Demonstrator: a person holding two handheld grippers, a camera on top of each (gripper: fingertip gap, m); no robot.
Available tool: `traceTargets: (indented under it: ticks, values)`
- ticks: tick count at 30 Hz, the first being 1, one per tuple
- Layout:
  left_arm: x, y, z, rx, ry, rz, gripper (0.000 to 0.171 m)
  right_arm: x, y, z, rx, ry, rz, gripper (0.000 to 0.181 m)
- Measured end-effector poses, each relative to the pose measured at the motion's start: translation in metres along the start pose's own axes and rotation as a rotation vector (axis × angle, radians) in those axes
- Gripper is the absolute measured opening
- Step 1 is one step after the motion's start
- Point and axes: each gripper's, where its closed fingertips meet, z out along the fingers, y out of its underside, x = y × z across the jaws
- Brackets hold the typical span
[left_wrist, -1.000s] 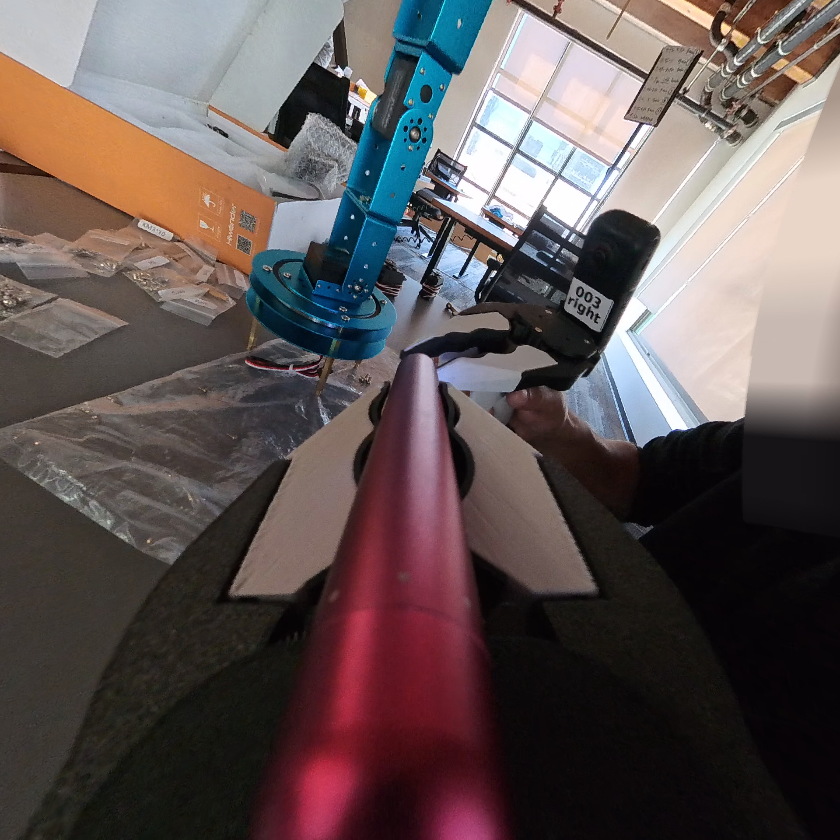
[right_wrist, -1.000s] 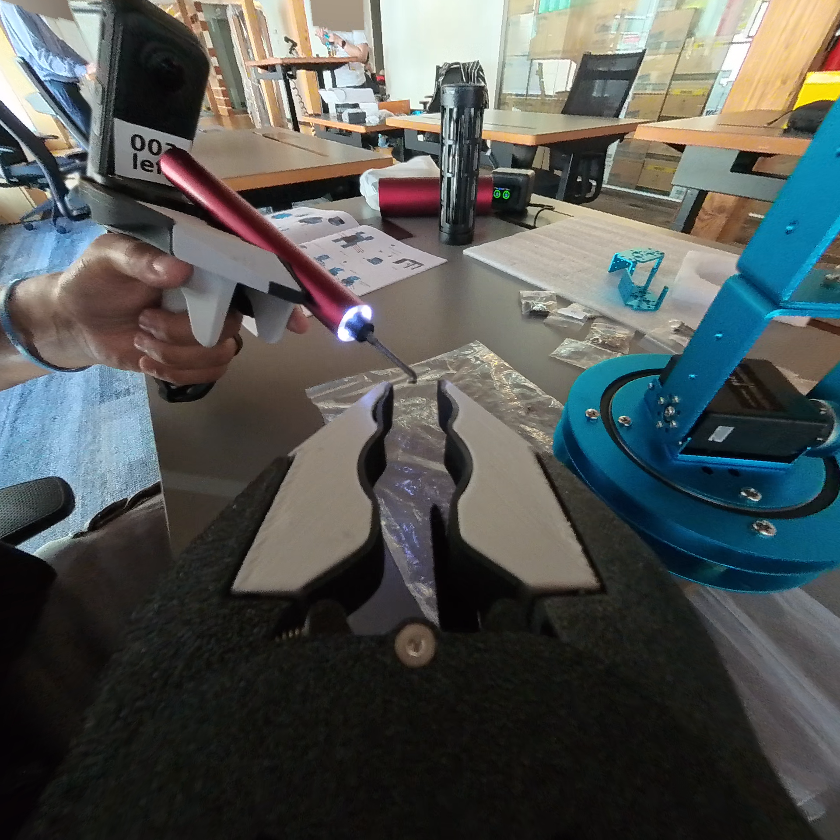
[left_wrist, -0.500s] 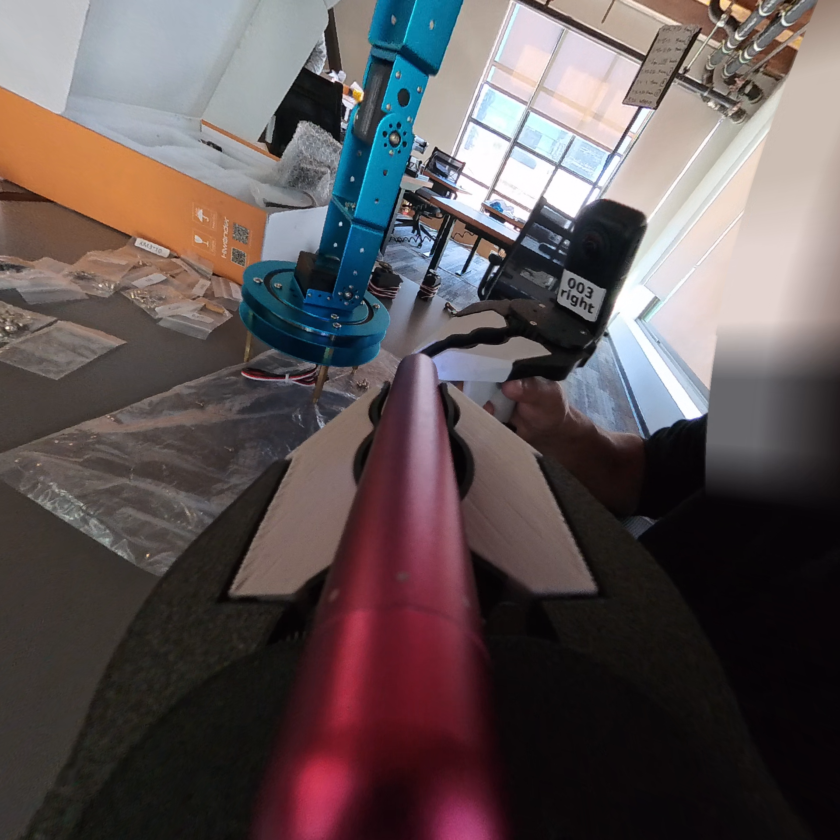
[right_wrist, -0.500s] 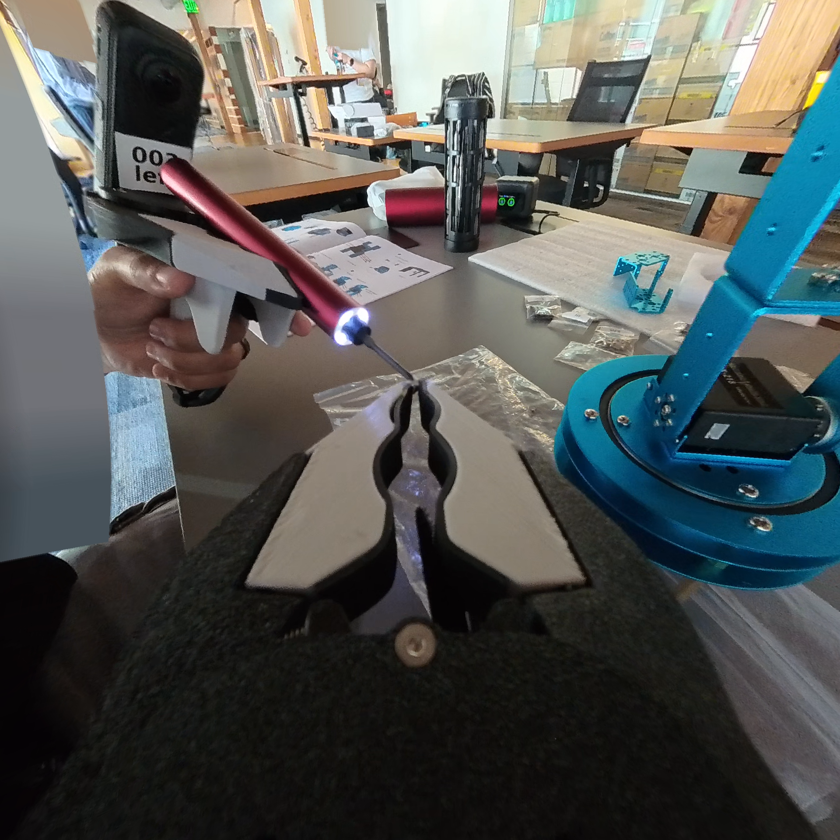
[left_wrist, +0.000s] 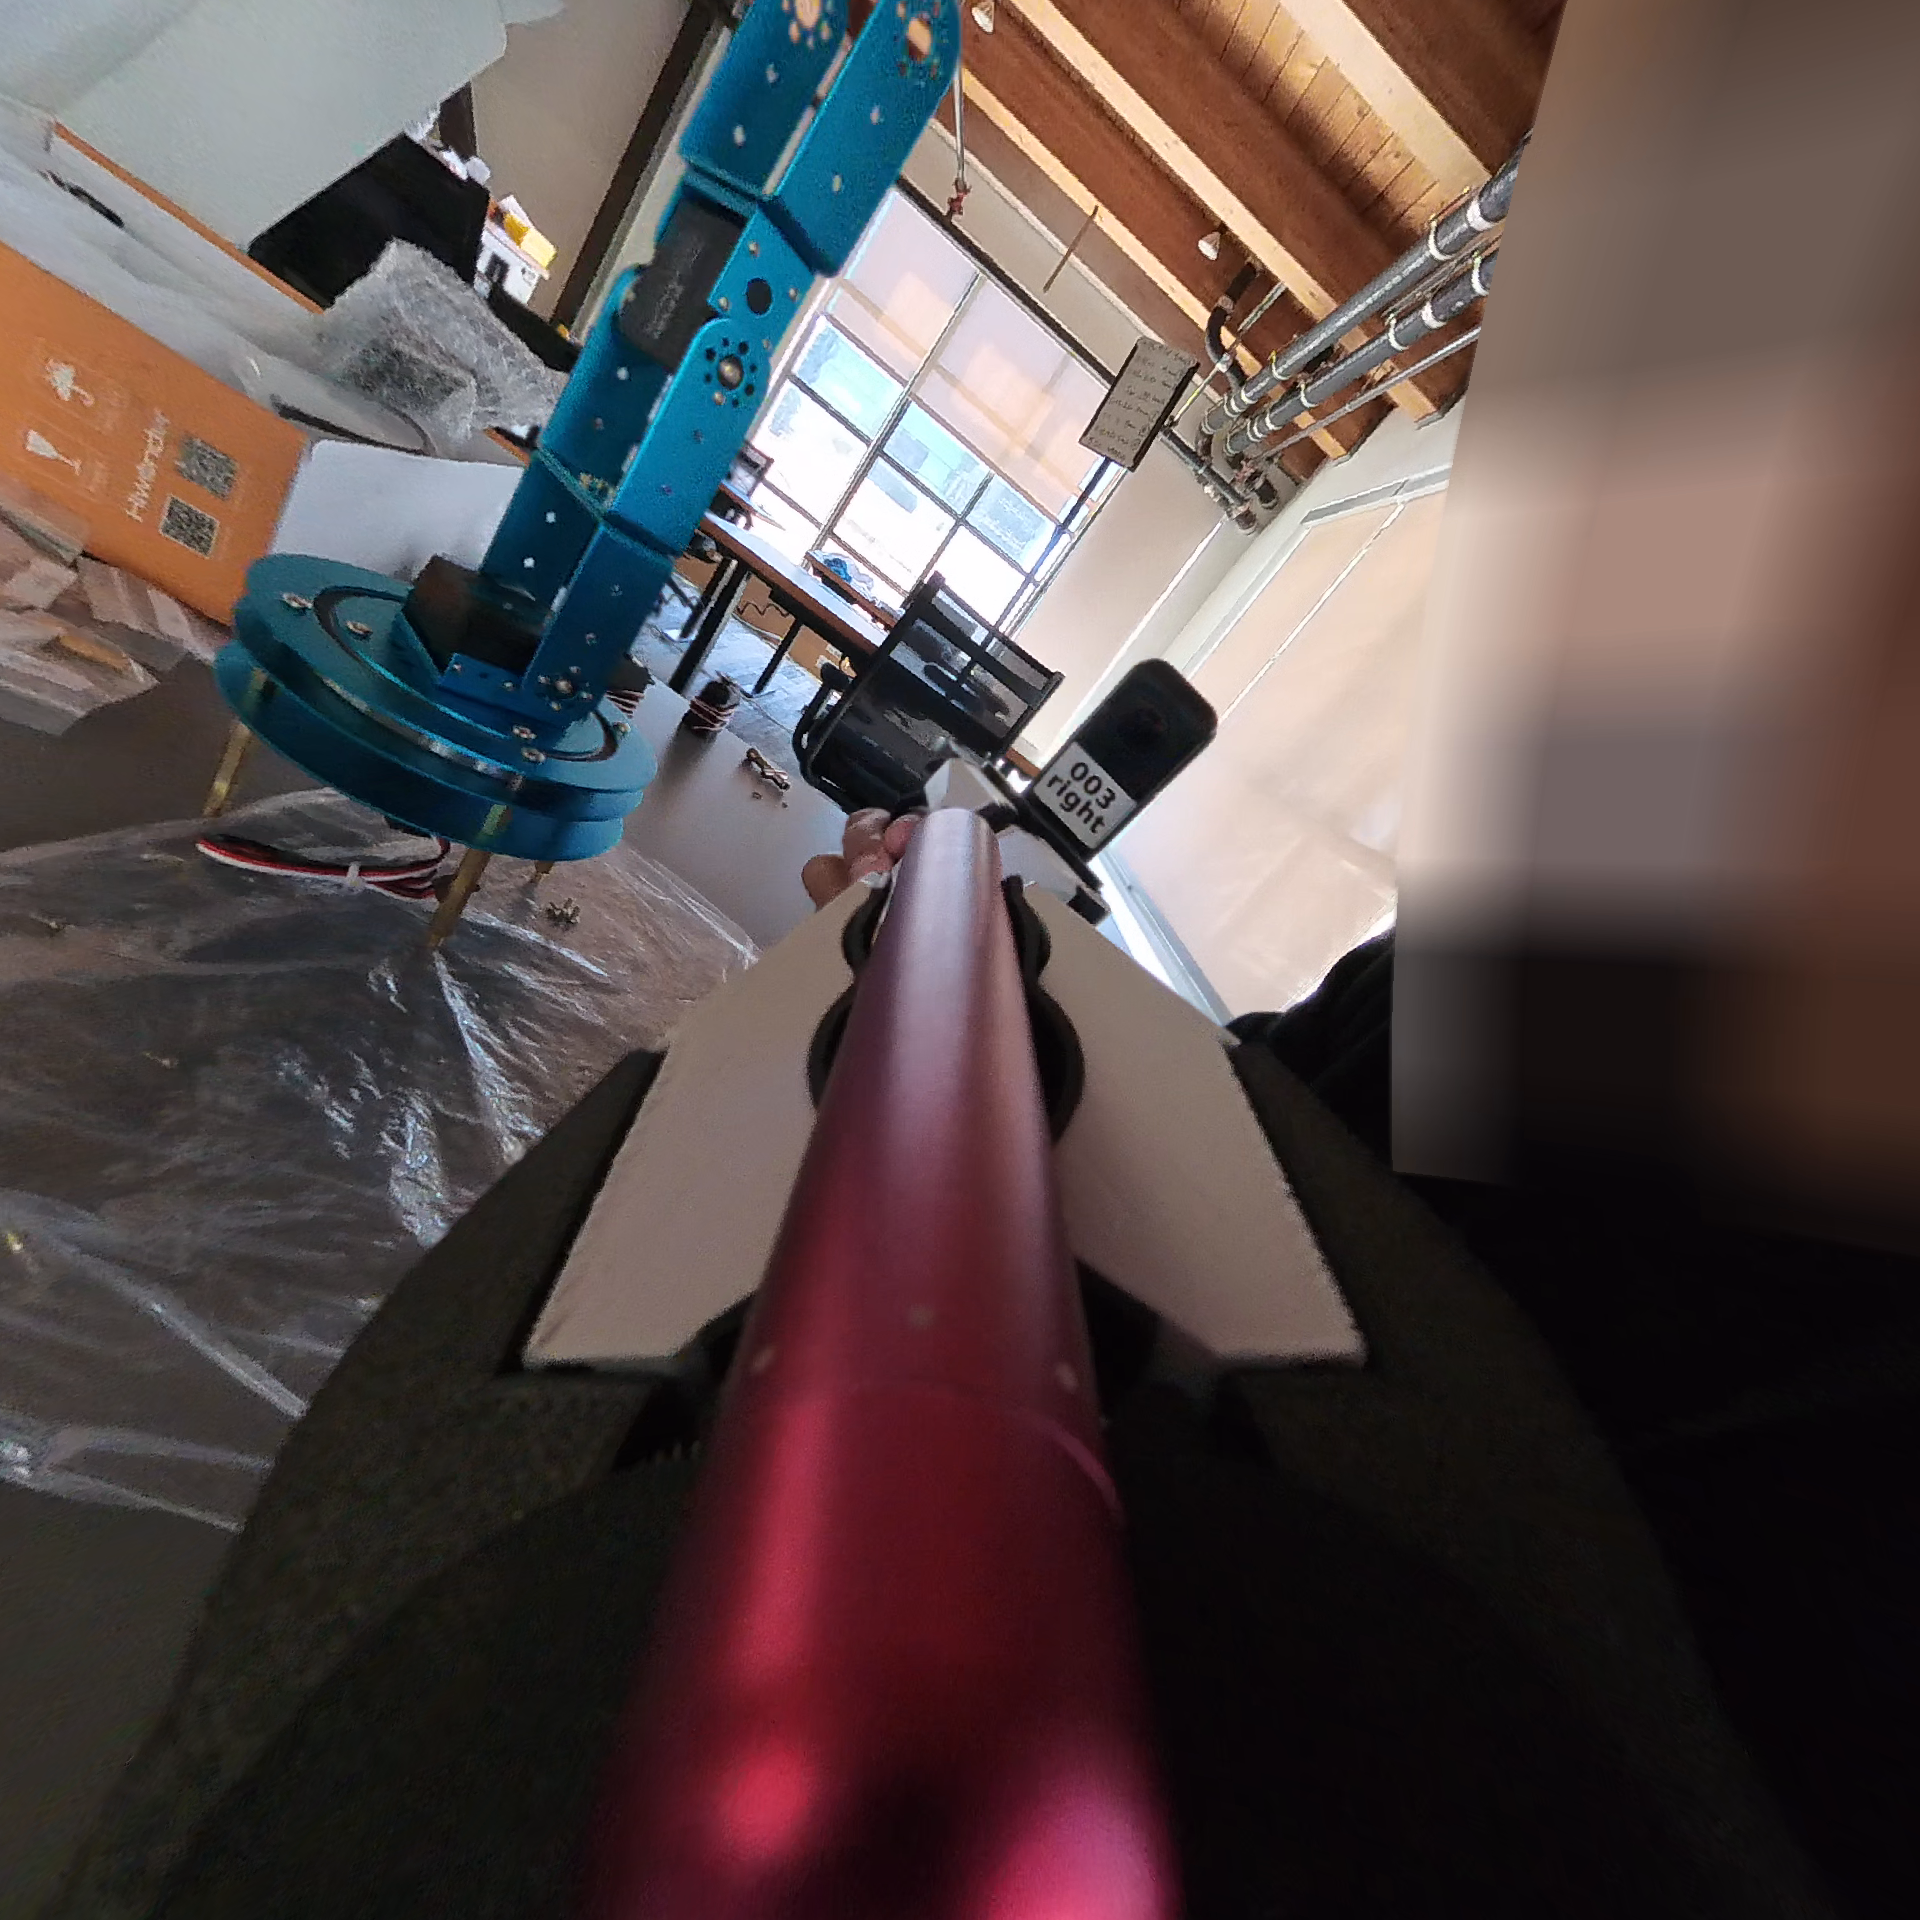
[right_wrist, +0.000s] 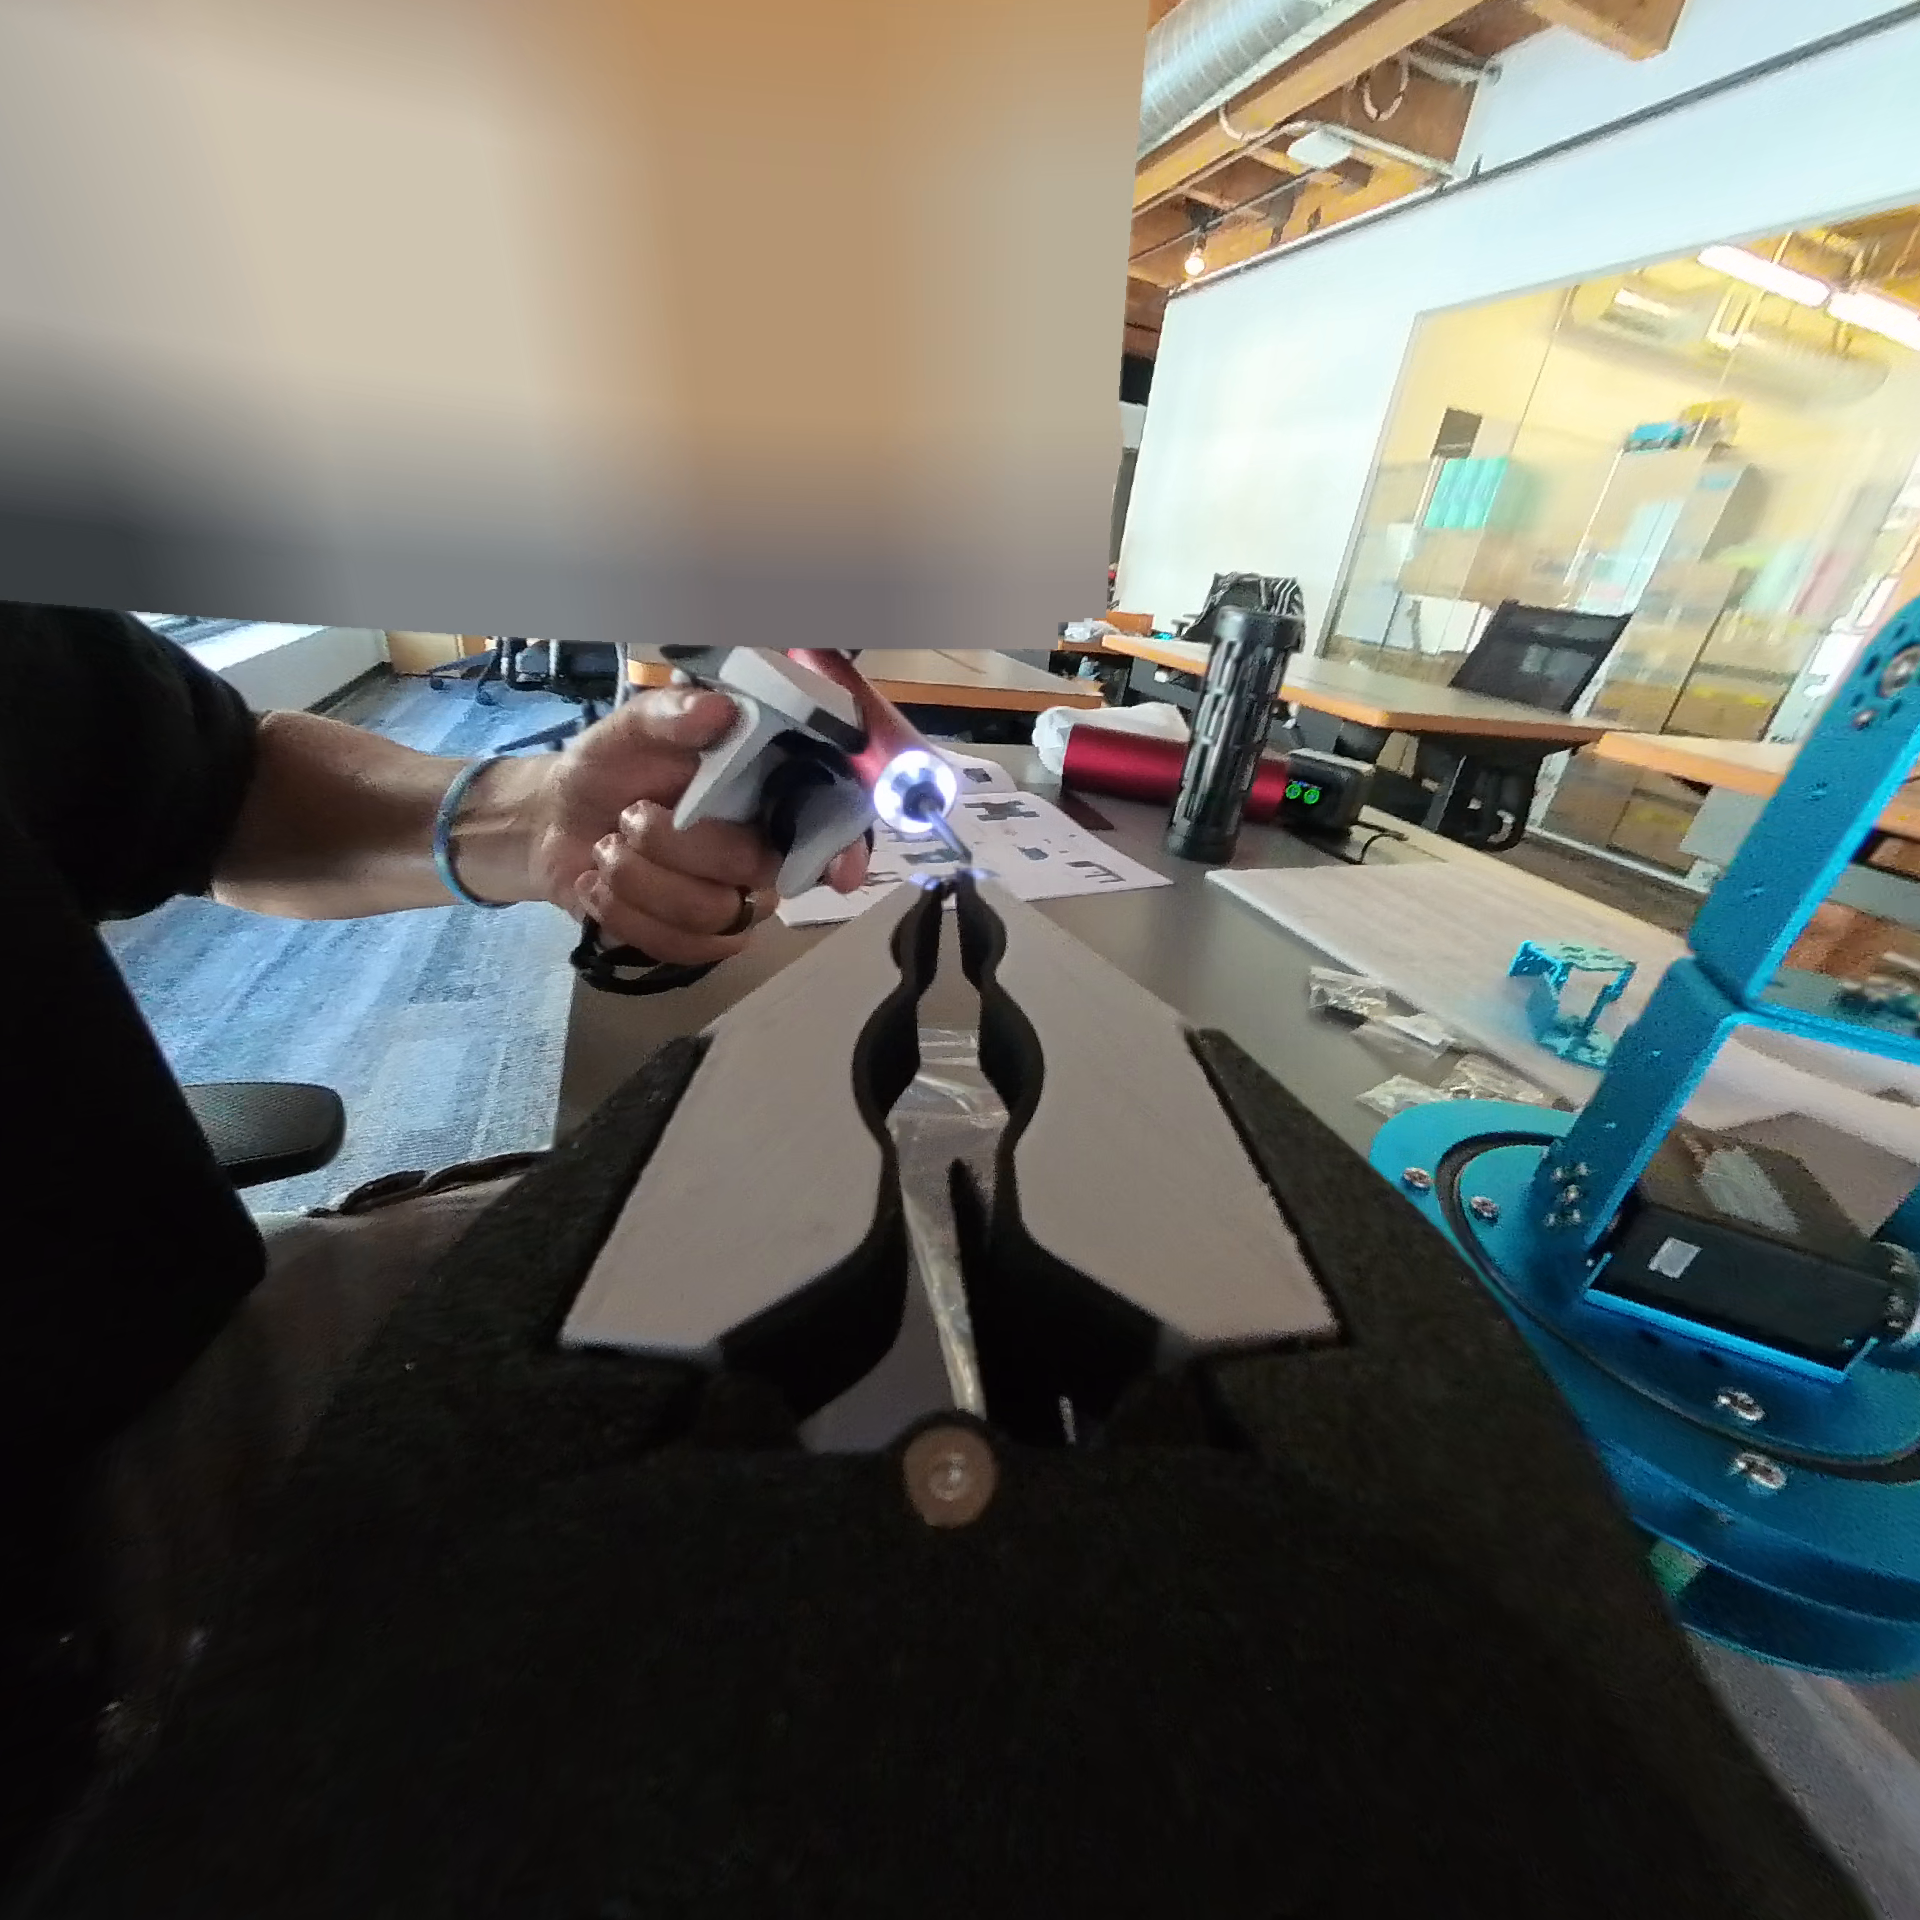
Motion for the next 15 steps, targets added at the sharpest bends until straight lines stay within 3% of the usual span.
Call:
traceTargets:
  ticks: [15]
  values:
    - [0.0002, 0.0094, -0.0022, -0.067, 0.017, -0.067, 0.021, -0.0080, 0.0050, 0.0022, -0.024, -0.033, -0.058, 0.001]
